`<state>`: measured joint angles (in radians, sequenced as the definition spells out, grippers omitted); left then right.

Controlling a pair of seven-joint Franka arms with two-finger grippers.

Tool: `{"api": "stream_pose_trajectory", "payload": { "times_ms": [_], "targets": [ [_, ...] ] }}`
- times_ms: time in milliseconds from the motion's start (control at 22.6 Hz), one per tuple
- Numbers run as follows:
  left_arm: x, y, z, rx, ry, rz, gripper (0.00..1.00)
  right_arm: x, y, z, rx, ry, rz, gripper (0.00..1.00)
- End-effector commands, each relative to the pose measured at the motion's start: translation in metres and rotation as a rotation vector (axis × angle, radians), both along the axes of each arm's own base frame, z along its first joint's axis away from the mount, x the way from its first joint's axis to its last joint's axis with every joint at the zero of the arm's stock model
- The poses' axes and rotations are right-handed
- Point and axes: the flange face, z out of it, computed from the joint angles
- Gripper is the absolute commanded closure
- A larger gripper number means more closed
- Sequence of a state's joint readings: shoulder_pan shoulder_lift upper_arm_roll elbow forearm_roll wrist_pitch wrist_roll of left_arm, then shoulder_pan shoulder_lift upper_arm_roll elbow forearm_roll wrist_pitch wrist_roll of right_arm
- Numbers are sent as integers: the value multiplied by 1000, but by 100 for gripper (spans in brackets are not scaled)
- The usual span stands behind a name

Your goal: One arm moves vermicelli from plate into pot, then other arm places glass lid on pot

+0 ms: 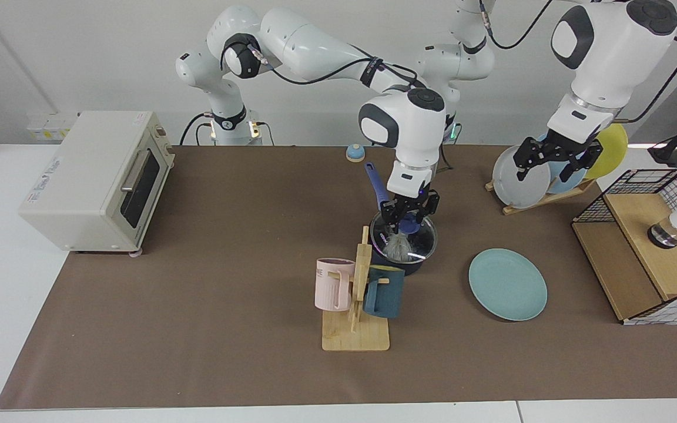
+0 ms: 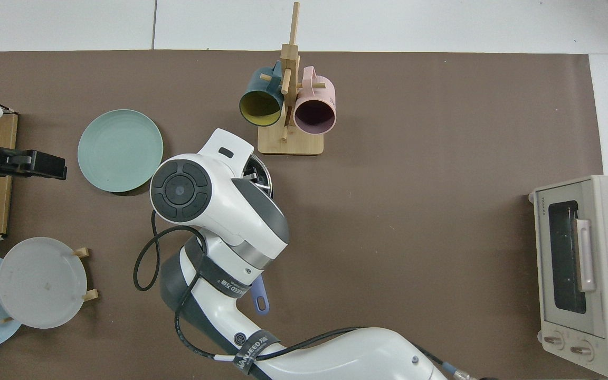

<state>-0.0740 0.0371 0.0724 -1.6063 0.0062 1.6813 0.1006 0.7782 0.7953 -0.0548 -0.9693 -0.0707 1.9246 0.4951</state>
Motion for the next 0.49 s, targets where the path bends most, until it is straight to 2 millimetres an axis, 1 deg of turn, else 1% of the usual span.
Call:
{"api": "stream_pose_trajectory", "payload": {
  "times_ms": [0,443],
  "targets": [
    [-6,-1,0,-14,10,-16,0,3,-5,-3,8,14,42,100],
    [-6,0,0,-14,10,-15,0,2,-6,-5,6,23,56,100]
  ]
}}
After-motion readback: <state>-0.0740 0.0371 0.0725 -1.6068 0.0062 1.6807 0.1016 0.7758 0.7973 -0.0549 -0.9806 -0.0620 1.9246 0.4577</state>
